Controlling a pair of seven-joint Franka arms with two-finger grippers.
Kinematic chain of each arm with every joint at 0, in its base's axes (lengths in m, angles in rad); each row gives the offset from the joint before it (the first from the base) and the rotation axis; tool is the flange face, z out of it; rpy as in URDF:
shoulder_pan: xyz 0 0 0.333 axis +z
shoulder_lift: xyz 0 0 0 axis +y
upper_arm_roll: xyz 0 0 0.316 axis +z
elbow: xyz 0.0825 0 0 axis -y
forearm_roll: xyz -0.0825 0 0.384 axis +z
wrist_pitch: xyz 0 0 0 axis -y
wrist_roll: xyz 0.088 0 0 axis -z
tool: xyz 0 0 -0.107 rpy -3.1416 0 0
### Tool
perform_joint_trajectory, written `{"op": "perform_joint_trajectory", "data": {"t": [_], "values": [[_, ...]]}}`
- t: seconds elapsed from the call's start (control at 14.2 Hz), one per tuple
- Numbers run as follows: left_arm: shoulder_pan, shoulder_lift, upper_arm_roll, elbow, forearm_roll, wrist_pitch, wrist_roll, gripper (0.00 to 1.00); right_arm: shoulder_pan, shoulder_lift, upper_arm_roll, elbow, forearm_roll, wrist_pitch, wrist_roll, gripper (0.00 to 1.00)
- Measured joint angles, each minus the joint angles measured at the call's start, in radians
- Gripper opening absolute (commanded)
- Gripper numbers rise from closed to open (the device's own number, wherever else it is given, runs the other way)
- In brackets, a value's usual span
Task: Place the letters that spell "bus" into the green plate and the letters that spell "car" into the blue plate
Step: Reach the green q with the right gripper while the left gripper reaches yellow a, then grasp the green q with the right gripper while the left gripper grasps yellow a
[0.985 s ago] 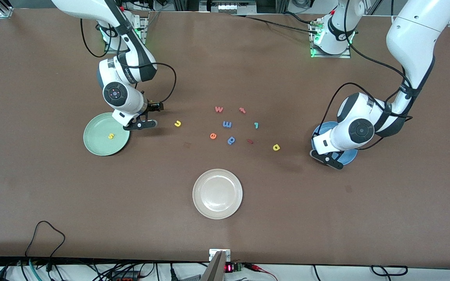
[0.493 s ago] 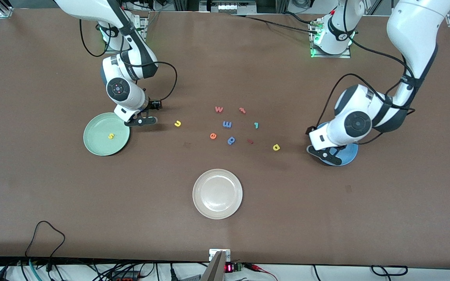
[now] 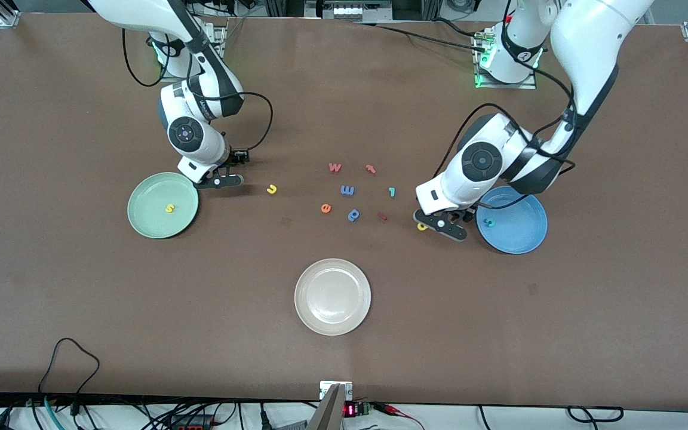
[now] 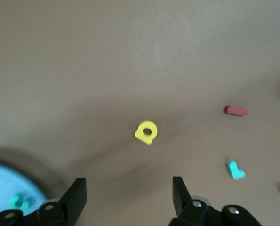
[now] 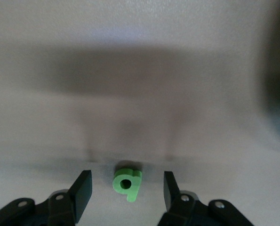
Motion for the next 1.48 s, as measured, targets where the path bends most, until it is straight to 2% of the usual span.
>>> {"op": "perform_joint_trajectory", "data": {"t": [0.14,0.21,0.56,0.77,1.06,1.48], "values": [[0.002,0.043,0.01,0.007,0.069,0.03,-0.022,0.81,0.0,0.0,0.0,-0.015,0.0,0.019,0.0,0.63],[0.002,0.056,0.011,0.012,0.077,0.039,-0.025,0.81,0.0,0.0,0.0,-0.023,0.0,0.033,0.0,0.57],[-0.029,0.066,0.01,0.019,0.095,0.127,-0.03,0.81,0.004,-0.001,0.001,-0.032,0.004,0.047,0.007,0.46],[-0.027,0.078,0.012,0.019,0.158,0.154,-0.034,0.82,0.013,-0.002,0.001,-0.032,0.004,0.05,0.011,0.32],[-0.027,0.084,0.01,0.019,0.165,0.158,-0.034,0.82,0.018,-0.006,0.002,-0.032,0.006,0.05,0.014,0.12],[-0.036,0.092,0.003,0.016,0.165,0.157,-0.048,0.82,0.026,-0.006,-0.002,-0.024,0.006,0.062,0.015,0.05]]}}
